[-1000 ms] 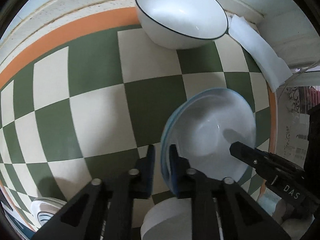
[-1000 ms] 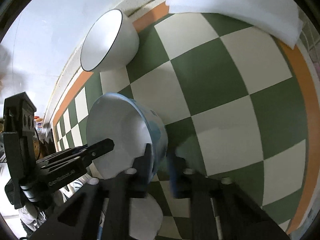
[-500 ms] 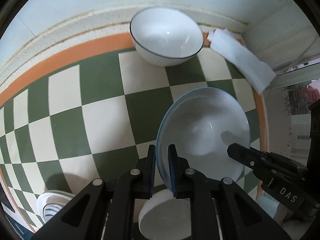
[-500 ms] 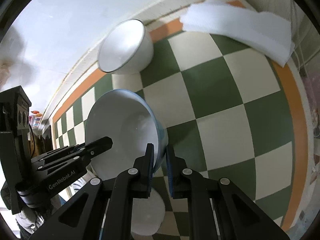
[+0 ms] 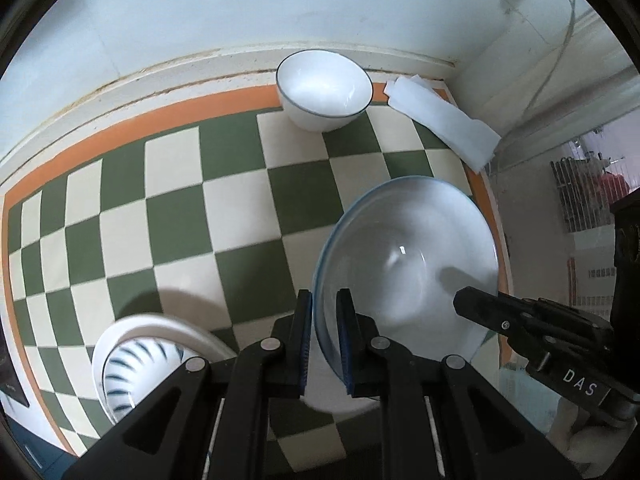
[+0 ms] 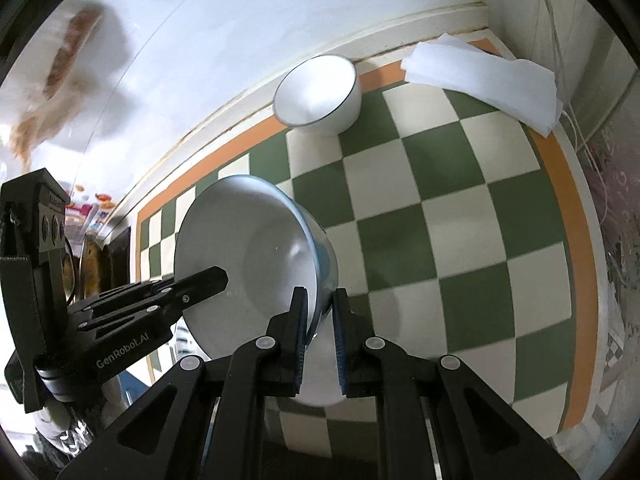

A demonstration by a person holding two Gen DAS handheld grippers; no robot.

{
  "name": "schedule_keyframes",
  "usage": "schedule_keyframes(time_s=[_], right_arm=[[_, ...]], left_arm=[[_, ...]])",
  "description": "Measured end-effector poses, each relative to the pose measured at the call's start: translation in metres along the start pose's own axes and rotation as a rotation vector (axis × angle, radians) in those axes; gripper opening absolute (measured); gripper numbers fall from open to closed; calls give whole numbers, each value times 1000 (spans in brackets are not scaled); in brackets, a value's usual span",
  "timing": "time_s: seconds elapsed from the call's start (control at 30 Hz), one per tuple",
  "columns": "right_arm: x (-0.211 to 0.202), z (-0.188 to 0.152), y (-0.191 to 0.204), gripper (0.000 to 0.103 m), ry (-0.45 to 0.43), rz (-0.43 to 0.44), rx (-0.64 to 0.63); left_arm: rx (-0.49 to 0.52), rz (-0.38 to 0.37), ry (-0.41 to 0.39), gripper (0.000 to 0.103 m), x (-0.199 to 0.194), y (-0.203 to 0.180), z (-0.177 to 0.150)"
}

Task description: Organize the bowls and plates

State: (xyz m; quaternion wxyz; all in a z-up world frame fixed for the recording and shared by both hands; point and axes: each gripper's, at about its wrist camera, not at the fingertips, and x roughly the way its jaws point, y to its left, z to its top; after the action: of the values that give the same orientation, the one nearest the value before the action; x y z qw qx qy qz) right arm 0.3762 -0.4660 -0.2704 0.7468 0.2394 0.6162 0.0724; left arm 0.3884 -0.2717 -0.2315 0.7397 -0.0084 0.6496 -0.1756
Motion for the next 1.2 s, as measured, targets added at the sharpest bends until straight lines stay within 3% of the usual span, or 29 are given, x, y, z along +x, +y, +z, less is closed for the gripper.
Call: schedule_keyframes(time_s=[0.43,1.2], right_arm=[[34,-53,-2,14,100,-17,1],[72,-63,-23,16,191,-37,60]], left_arm=[[-24,36,98,10,41,15,-44],[36,121,183,11,76,9,-51]])
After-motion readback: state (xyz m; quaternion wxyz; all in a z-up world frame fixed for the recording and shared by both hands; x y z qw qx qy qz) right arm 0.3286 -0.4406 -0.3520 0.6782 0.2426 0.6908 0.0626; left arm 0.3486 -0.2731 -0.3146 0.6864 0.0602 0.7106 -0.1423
